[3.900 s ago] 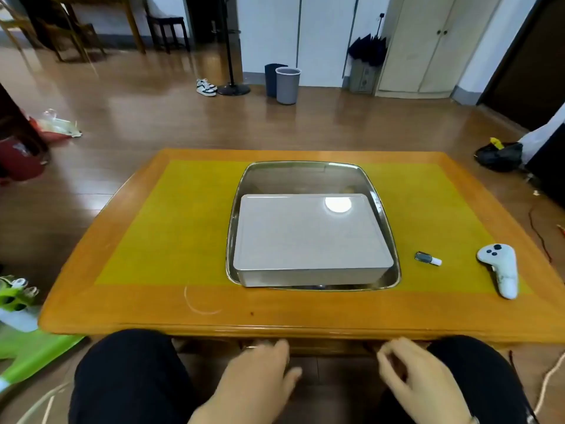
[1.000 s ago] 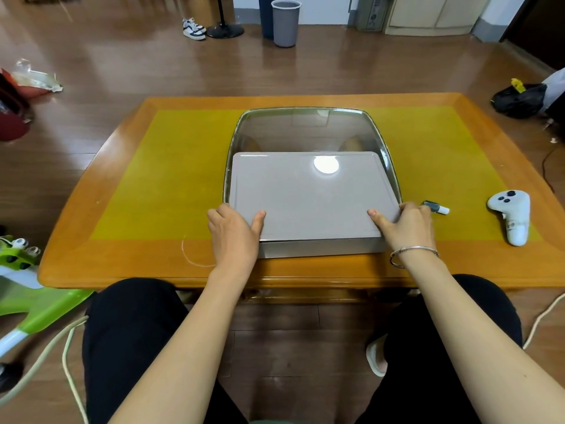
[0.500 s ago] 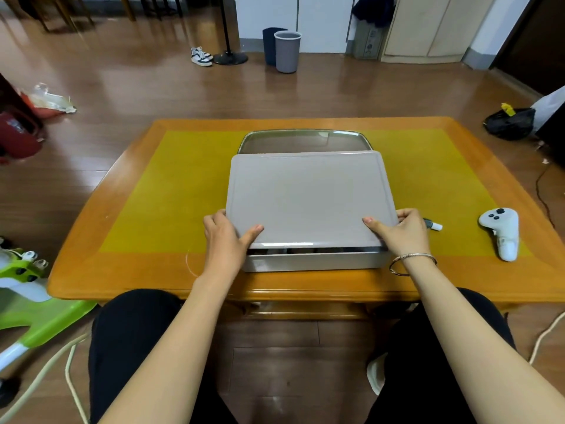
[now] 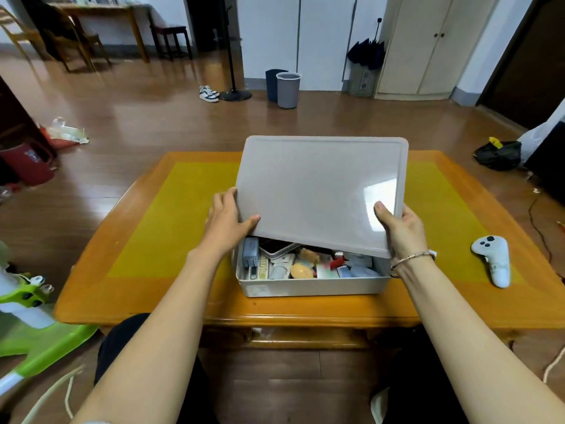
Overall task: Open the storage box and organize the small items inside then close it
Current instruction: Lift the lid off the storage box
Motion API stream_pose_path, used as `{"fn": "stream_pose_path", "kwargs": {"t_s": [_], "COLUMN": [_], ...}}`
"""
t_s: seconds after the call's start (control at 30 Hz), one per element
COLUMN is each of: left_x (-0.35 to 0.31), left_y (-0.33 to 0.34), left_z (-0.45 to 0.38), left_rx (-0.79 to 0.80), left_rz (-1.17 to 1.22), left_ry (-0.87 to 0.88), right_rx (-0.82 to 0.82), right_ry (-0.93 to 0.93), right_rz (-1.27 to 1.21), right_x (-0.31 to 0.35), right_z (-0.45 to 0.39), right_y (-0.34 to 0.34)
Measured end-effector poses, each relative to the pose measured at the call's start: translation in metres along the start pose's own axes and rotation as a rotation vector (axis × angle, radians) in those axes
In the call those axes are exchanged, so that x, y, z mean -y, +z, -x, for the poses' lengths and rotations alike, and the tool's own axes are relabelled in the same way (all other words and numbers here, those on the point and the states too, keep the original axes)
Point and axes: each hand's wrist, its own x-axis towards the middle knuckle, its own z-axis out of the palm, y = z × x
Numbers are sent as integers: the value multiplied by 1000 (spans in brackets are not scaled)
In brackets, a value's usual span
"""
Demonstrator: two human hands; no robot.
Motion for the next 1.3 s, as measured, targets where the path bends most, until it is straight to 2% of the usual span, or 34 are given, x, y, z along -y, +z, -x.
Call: {"fn": "stream_pose_path", "kwargs": {"t_s": [0.1,0.23,0.33,0.43,0.53,0.6,0.7,0.77,0.83,0.9,1.0,1.07,1.17,1.3], "left_x": [-27,-67,-90,-106,-107,-100,-81,-67,-52,-36,-13,0,16,36], "left_y": [-9,-33,-57,-77,-87,-89,-84,-81,-77,-73,-75,-78,-81,-72], "left_z": [-10,-21,-21,-17,-12,-8,-8,-8,-7,-4,-4,-6,-6,-7], "left_rx": [-33,18,-7,20,128,189,235,262,236,186,163,159,174,103], "left_rz": [-12,195,281,475,661,664,707,723,725,723,694,680,661,559], "left_ry": [59,139,194,127,53,-6,-144,-194,-199,-157,-85,-85,-102,-168], "right_rx": [-29,-44,-15,107,192,239,281,384,477,433,305,352,353,286], "right_ry": [-145,-475,-665,-744,-1040,-1192,-1287,-1228,-949,-652,-259,-51,38,-50], "right_rz": [0,195,370,542,851,1031,1144,1169,1191,1165,912,709,614,777], "right_x": [15,37,44,41,36,34,27,22,13,1,-12,-18,-32,-53], "right_z": [1,0,0,2,5,8,9,13,18,18,13,9,3,3], "right_y": [11,30,40,43,45,48,48,48,52,54,61,72,91,115]}}
